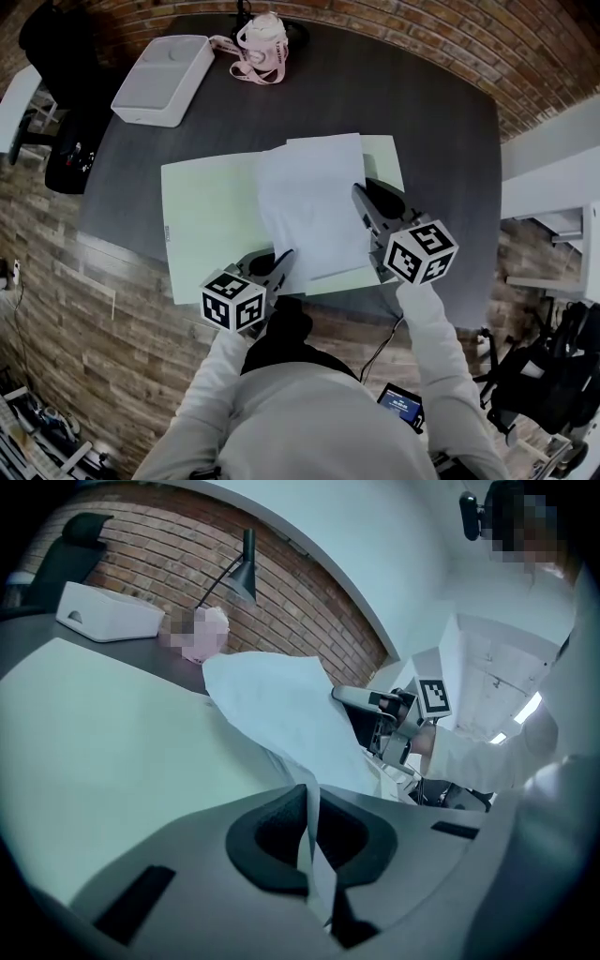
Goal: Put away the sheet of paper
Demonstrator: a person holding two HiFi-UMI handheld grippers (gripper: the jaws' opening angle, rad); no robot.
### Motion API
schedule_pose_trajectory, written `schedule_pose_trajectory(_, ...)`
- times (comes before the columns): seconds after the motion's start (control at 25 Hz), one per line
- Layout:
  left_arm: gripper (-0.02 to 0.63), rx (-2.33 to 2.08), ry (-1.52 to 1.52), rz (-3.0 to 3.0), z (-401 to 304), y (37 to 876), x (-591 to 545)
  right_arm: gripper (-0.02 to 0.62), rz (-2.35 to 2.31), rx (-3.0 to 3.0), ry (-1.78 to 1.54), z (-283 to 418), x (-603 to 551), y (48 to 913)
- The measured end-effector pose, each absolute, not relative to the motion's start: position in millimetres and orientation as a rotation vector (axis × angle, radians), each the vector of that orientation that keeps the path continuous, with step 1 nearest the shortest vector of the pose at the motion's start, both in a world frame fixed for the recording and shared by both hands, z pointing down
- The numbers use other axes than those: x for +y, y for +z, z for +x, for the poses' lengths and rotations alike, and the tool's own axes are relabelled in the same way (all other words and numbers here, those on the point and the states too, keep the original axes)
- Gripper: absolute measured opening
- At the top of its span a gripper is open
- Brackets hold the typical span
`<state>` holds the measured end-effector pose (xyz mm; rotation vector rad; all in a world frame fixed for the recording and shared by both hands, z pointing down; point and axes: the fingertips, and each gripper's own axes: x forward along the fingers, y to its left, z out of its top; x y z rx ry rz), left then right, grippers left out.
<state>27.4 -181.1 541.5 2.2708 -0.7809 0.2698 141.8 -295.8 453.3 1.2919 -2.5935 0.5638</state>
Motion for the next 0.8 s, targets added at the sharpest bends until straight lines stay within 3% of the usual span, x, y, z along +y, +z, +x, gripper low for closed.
schedule_pose_trajectory(0.36,0.017,-0.787,0.294,2.234,34,545,-182,0.084,1.430,-2.555,0.431,147,-329,426)
schedule_pose_trajectory(0.8,0.017,-0.801,0.286,2.155,35,548,-184,0.103,1.269,-2.415,0.537,84,-353,493)
